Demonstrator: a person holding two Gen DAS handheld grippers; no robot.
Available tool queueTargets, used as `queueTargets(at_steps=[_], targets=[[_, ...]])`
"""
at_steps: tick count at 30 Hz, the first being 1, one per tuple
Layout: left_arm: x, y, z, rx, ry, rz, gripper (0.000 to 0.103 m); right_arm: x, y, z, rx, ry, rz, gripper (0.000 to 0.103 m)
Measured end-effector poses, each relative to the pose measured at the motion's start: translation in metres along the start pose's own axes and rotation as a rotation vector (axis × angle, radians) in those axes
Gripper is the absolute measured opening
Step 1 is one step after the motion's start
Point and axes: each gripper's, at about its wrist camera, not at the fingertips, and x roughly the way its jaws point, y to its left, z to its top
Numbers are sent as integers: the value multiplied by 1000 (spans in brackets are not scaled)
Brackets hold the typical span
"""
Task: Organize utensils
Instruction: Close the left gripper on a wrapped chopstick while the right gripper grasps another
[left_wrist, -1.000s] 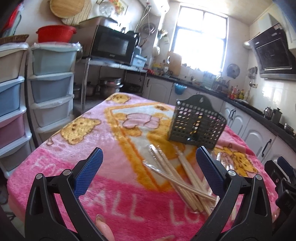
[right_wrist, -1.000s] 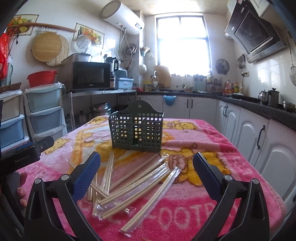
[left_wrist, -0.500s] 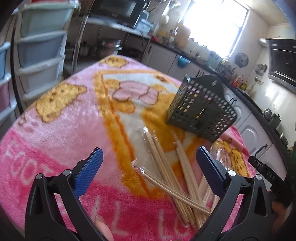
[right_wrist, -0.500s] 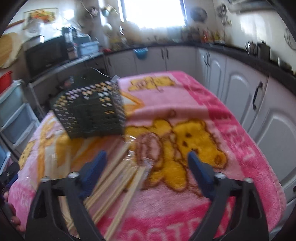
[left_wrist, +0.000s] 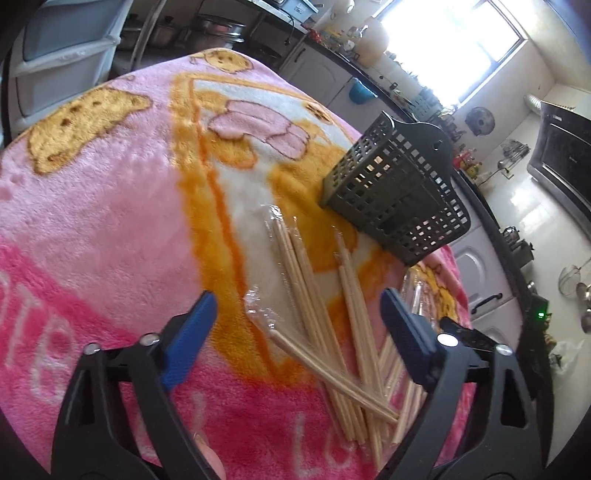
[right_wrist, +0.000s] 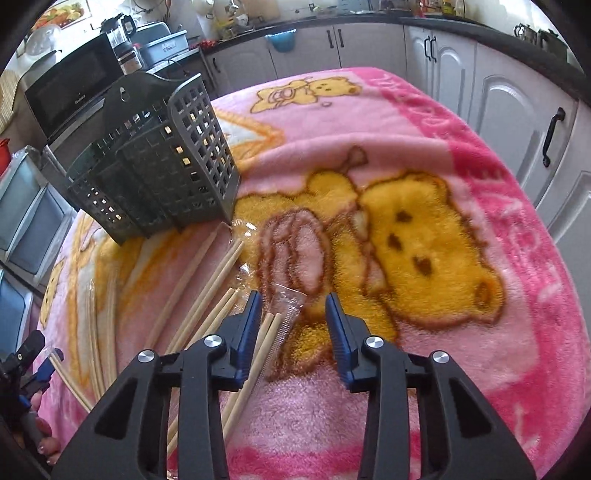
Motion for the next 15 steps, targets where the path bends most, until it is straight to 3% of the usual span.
queueTargets(at_steps=[8, 10, 15], targets=[[5, -3, 0, -7, 17, -26, 52, 15, -2, 5, 15, 38, 7, 20], [6, -4, 1, -1, 16, -21, 46, 17, -1, 5, 12, 36, 11, 13], [5, -3, 3, 5, 9, -25, 18, 17, -3, 8, 2, 20, 27, 7]])
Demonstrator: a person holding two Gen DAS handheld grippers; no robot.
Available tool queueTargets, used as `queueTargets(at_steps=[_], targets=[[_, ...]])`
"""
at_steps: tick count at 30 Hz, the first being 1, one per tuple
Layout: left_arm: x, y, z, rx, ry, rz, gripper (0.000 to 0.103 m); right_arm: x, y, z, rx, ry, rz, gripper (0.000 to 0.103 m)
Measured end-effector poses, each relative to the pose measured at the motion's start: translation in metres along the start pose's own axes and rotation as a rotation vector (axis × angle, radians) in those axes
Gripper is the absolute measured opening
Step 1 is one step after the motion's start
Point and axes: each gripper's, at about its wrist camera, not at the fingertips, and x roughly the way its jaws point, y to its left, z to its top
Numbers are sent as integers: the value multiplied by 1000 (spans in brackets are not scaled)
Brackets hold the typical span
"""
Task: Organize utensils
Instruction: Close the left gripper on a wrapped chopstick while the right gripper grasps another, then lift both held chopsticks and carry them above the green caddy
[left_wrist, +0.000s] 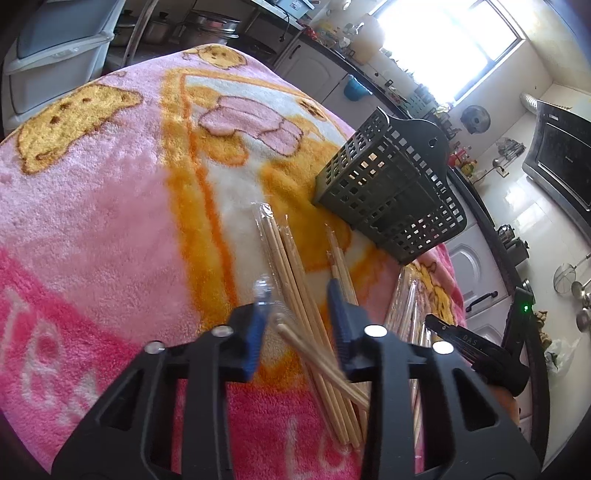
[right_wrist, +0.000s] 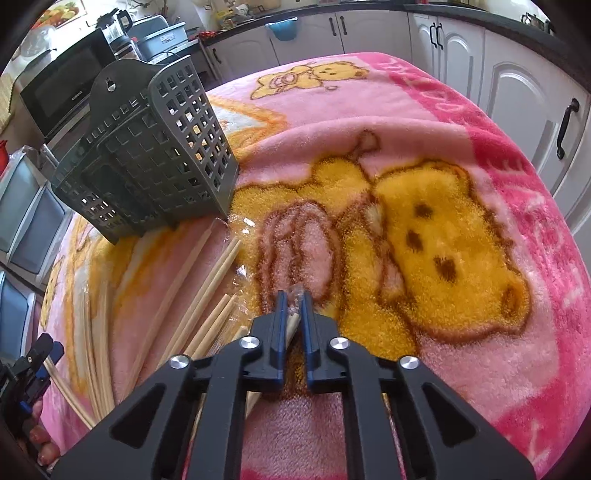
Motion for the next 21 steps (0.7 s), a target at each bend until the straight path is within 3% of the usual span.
queueTargets(at_steps=[5, 12, 21], targets=[[-5, -8, 7, 32, -18, -17, 8, -6, -7, 2, 15, -25, 14, 6], [-16, -36, 25, 112, -66, -76, 5, -32, -22, 10, 37, -101, 48, 6], [-25, -90, 47, 241, -99, -154, 3, -74, -11, 25, -21, -221, 84, 5]])
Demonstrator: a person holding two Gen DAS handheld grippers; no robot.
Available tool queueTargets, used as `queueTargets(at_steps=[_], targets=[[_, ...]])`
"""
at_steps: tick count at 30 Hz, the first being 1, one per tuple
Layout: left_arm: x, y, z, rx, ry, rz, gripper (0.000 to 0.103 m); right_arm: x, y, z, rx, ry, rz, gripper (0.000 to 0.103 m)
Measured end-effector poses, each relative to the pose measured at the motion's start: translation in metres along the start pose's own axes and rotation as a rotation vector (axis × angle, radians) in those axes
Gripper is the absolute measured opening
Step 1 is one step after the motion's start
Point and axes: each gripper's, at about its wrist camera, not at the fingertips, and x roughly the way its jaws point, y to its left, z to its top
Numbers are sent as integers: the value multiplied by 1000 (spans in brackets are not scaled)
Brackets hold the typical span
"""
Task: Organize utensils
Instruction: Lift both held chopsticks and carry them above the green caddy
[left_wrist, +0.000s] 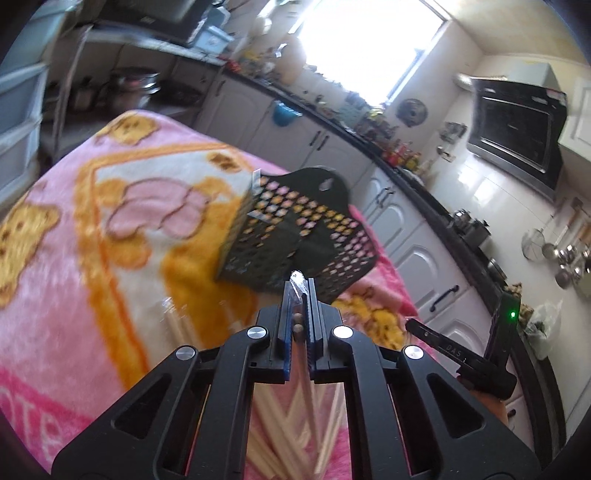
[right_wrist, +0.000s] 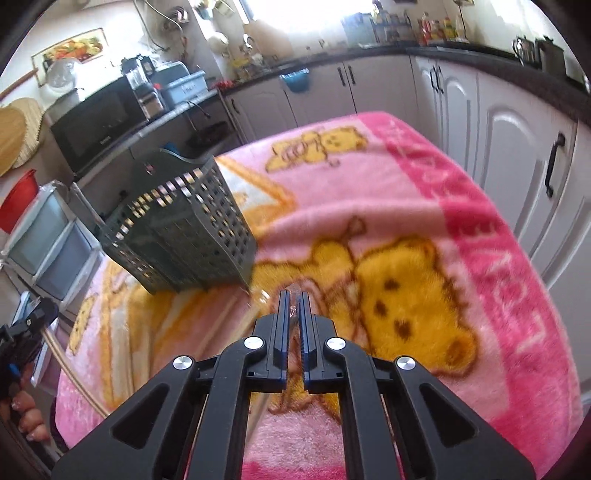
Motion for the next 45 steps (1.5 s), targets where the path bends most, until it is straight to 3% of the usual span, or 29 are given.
queueTargets(at_steps=[12, 23, 35, 45], targets=[[9, -56, 20, 123, -12, -72, 3, -48, 41, 33, -111, -147, 75, 4], [1, -86, 55, 237, -74, -81, 3, -77, 73, 66, -169, -269, 134, 4], [-10, -95, 115, 315, -182, -21, 3, -93, 100, 107, -204, -427, 140, 4], [-21, -90, 164, 336, -290, 60, 3, -86, 118, 161, -212, -487, 164, 4]])
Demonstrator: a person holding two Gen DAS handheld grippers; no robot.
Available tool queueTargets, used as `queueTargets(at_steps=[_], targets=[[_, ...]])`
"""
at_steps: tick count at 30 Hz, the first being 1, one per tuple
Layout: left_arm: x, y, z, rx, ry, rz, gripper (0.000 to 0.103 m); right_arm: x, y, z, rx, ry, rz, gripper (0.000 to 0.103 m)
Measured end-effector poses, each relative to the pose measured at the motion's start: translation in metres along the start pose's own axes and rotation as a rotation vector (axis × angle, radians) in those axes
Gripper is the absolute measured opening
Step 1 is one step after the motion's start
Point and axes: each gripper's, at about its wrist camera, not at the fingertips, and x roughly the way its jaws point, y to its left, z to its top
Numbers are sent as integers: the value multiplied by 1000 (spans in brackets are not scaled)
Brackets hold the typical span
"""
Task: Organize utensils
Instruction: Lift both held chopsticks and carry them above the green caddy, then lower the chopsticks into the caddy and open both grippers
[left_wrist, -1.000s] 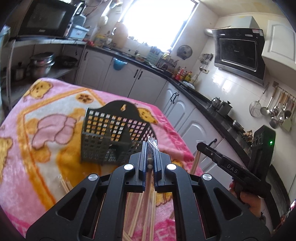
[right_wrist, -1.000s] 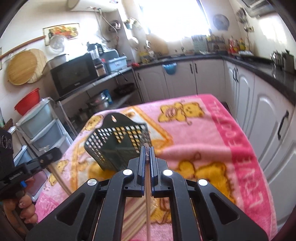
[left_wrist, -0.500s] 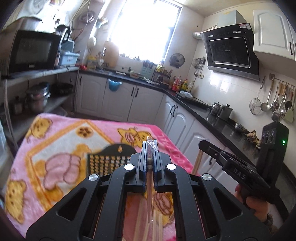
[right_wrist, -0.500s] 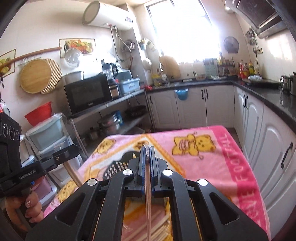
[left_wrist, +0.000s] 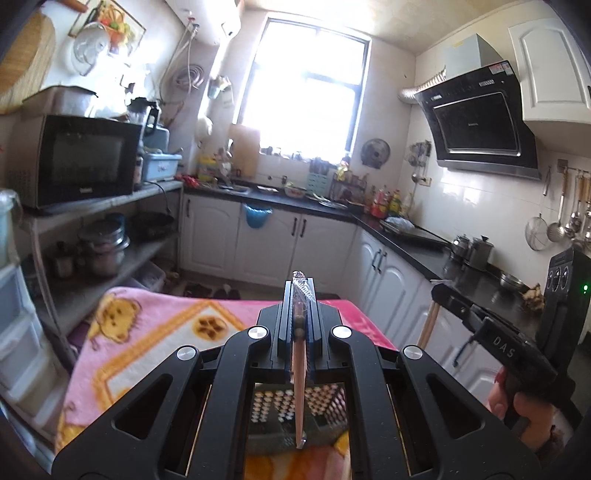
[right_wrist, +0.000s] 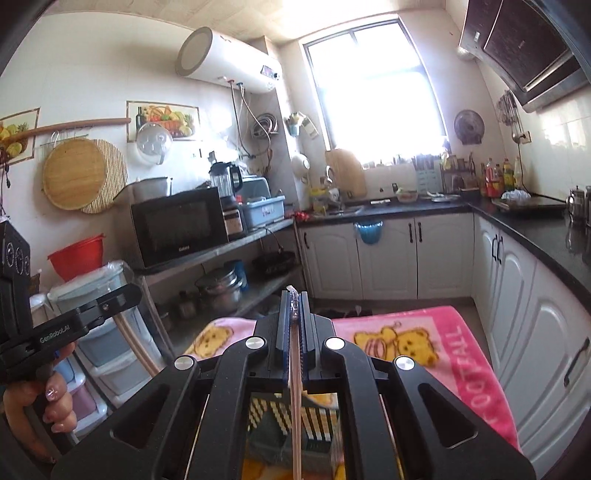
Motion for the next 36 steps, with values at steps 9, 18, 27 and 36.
queueTargets(at_steps=[9, 18, 27, 36], targets=[[30, 27, 6, -49, 14, 37, 3, 33, -5, 18, -7, -57, -21, 4], [73, 44, -25, -55, 85, 62, 3, 66, -4, -4, -57, -47, -58, 4], [92, 42, -52, -40, 126, 63, 3, 81, -9, -31, -27, -12, -42, 5], [99, 44, -73, -39, 149, 55, 3, 87, -13, -57, 2, 25, -39, 5]])
